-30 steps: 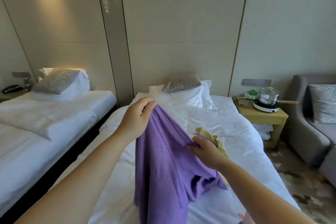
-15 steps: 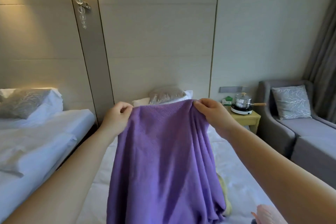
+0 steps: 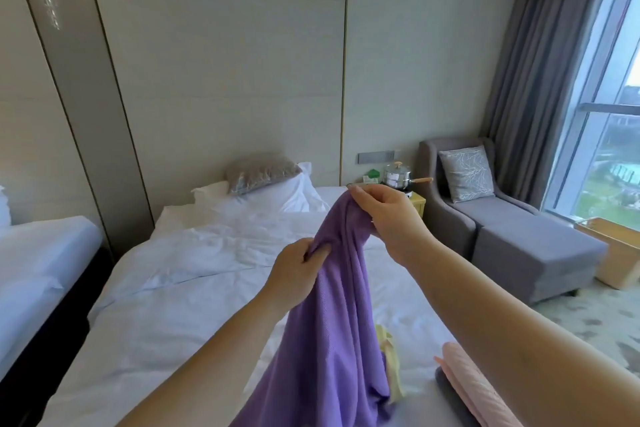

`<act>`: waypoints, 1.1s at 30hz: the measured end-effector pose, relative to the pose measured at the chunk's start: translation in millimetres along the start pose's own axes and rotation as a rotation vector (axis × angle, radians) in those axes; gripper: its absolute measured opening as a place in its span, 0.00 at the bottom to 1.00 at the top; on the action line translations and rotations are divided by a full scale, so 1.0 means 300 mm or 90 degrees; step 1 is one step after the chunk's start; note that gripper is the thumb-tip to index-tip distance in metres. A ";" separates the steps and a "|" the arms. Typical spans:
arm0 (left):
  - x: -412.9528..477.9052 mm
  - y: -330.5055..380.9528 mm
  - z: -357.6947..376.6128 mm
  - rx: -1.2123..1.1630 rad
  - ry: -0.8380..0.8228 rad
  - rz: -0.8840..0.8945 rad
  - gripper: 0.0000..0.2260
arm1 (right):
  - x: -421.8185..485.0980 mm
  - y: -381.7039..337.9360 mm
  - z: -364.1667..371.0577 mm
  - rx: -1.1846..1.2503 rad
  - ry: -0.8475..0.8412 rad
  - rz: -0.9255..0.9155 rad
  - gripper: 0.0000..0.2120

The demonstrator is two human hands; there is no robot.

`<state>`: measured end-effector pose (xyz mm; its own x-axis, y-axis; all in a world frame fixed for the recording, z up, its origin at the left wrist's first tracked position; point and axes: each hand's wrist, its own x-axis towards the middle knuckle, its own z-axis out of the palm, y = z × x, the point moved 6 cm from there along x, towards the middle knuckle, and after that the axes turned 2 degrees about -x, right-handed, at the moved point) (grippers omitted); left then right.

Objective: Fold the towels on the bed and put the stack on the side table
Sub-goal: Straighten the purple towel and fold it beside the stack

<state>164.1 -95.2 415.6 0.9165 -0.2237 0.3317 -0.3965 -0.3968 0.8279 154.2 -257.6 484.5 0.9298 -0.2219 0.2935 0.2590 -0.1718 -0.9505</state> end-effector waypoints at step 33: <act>0.065 0.181 -0.274 0.023 0.174 -0.098 0.10 | 0.115 -0.168 -0.107 -0.060 -0.150 -0.189 0.05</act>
<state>164.8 -47.9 504.1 0.9445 0.0870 0.3167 -0.2487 -0.4406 0.8626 164.9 -287.4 545.9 0.8556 0.0754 0.5121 0.5106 -0.2849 -0.8113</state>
